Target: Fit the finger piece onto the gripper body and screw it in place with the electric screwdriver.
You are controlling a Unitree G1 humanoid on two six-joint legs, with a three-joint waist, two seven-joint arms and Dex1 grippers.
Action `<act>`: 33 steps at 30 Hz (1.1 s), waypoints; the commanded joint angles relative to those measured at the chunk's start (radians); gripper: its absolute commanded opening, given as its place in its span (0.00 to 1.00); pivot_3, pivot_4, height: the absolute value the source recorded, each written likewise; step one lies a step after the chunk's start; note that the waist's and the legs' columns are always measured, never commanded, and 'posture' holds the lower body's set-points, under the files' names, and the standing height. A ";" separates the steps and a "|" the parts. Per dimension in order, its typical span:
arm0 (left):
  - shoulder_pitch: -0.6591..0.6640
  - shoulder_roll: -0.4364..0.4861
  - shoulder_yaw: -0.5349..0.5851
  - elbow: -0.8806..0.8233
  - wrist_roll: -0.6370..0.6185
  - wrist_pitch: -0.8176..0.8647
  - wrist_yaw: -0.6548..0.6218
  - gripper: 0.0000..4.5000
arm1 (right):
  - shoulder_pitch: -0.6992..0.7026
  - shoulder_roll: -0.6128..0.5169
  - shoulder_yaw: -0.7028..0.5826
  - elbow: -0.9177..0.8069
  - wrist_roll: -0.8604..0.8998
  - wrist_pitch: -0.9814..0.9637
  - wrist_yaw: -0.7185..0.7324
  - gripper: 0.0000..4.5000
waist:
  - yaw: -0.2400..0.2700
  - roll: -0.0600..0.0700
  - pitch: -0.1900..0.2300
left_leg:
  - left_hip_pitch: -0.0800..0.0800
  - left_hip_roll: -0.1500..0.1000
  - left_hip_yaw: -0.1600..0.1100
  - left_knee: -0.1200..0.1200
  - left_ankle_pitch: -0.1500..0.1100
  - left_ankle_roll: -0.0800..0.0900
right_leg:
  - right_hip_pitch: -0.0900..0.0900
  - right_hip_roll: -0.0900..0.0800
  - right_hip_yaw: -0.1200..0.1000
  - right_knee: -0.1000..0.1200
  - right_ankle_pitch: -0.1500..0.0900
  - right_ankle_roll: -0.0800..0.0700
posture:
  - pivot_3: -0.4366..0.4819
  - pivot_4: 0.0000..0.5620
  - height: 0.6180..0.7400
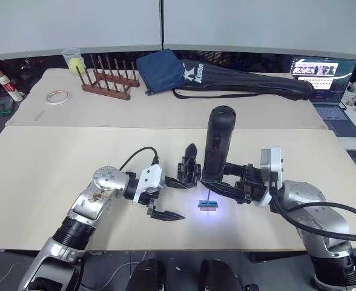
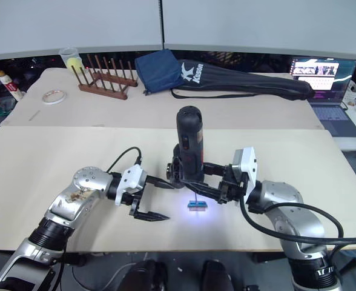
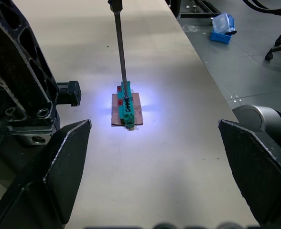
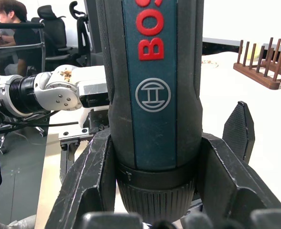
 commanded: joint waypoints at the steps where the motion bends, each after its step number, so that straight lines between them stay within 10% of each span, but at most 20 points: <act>1: -0.018 -0.004 0.002 -0.014 -0.002 -0.019 0.003 1.00 | -0.008 -0.006 -0.026 -0.039 0.016 -0.035 0.003 0.43 | 0.000 0.000 0.000 | 0.000 0.000 0.000 0.000 0.000 0.000 | 0.000 0.000 0.000 0.000 0.000 0.000 | 0.48 0.27 1.00; 33: -0.036 -0.010 0.007 0.009 -0.003 -0.027 0.008 1.00 | -0.001 -0.030 0.000 -0.043 -0.054 -0.085 0.029 0.43 | 0.000 0.000 0.000 | 0.000 0.000 0.000 0.001 0.000 0.000 | 0.000 0.000 0.000 0.000 0.000 0.000 | 0.48 0.27 1.00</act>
